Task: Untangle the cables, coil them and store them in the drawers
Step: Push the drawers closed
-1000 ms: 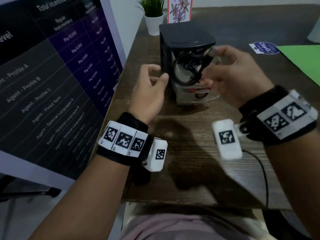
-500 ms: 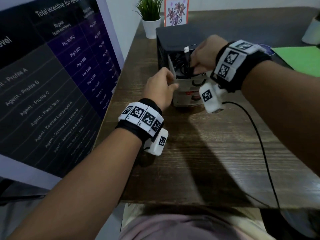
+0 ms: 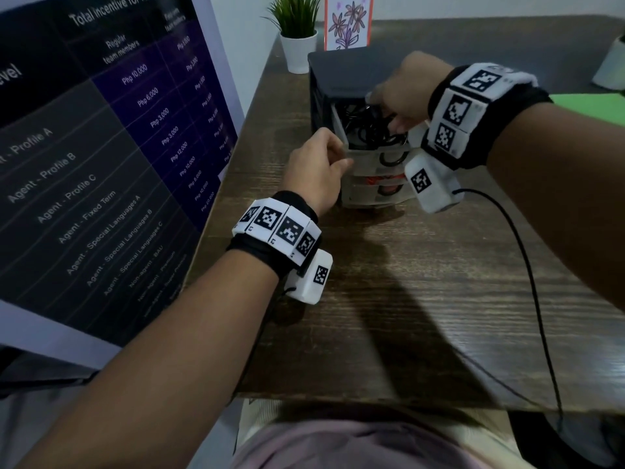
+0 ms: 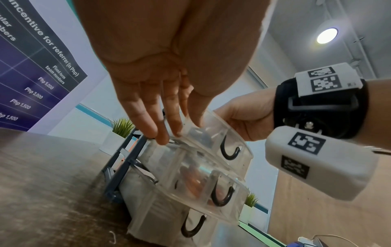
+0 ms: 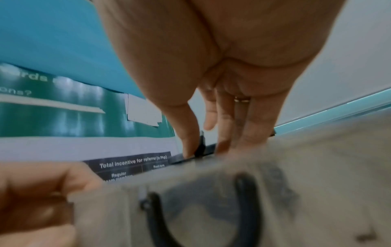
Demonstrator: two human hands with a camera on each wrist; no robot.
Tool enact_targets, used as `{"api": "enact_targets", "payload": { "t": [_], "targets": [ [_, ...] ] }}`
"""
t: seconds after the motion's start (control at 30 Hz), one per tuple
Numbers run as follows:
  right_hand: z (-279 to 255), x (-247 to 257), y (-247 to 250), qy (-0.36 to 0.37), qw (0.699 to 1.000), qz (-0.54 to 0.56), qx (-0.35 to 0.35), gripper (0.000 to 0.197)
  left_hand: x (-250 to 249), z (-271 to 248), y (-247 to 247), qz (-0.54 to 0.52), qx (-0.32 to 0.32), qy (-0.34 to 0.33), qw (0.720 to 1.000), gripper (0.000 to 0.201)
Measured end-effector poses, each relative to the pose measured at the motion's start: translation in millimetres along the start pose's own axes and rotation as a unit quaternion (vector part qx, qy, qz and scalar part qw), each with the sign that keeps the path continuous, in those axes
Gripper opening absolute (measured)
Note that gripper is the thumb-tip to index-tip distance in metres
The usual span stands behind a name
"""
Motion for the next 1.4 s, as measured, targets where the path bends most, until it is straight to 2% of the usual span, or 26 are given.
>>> {"api": "enact_targets", "payload": {
  "t": [0.1, 0.23, 0.43, 0.63, 0.83, 0.9, 1.03, 1.17, 1.3, 1.33, 1.4],
  "targets": [
    [2, -3, -3, 0.024, 0.999, -0.043, -0.006, 0.024, 0, 1, 0, 0.001, -0.002, 0.001, 1.0, 0.017],
    [-1, -7, -4, -0.002, 0.999, -0.033, -0.009, 0.021, 0, 1, 0, 0.005, -0.007, -0.005, 1.0, 0.017],
    [1, 1, -2, 0.004, 0.998, -0.066, -0.014, 0.031, 0, 2, 1, 0.014, -0.009, -0.011, 1.0, 0.018],
    [2, 8, -3, 0.061, 0.991, -0.111, 0.036, 0.017, -3, 4, 4, 0.022, -0.018, -0.011, 1.0, 0.017],
    [2, 16, -11, 0.117, 0.98, -0.143, 0.07, 0.029, -3, 2, 5, 0.03, -0.006, -0.013, 0.999, 0.015],
    [3, 16, -14, 0.122, 0.978, -0.154, 0.075, 0.039, -3, 3, 7, 0.034, -0.002, -0.018, 0.999, 0.016],
    [3, 11, -11, 0.12, 0.981, -0.112, 0.101, 0.047, -6, 4, 17, 0.025, 0.001, -0.041, 0.999, 0.017],
    [1, 5, 3, 0.116, 0.989, -0.073, 0.056, 0.039, -20, 17, 34, 0.013, -0.029, -0.068, 0.997, 0.02],
    [-2, 6, 20, 0.13, 0.987, -0.089, 0.013, 0.027, -38, 46, 42, 0.084, -0.032, -0.095, 0.991, 0.03],
    [-4, 8, 21, 0.146, 0.984, -0.104, 0.022, 0.028, -42, 53, 42, 0.118, -0.028, -0.106, 0.987, 0.034],
    [-9, 11, 20, 0.167, 0.973, -0.141, 0.072, 0.059, -51, 67, 40, 0.184, -0.017, -0.125, 0.975, 0.04]
  ]
}}
Point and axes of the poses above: each hand's wrist, its own z-axis towards the middle knuckle, its own y-axis out of the back of the hand, x = y × z, the point moved 4 cm from there along z, towards the middle knuckle, and after that the axes turned 12 degrees about y, right-handed, at the moved point
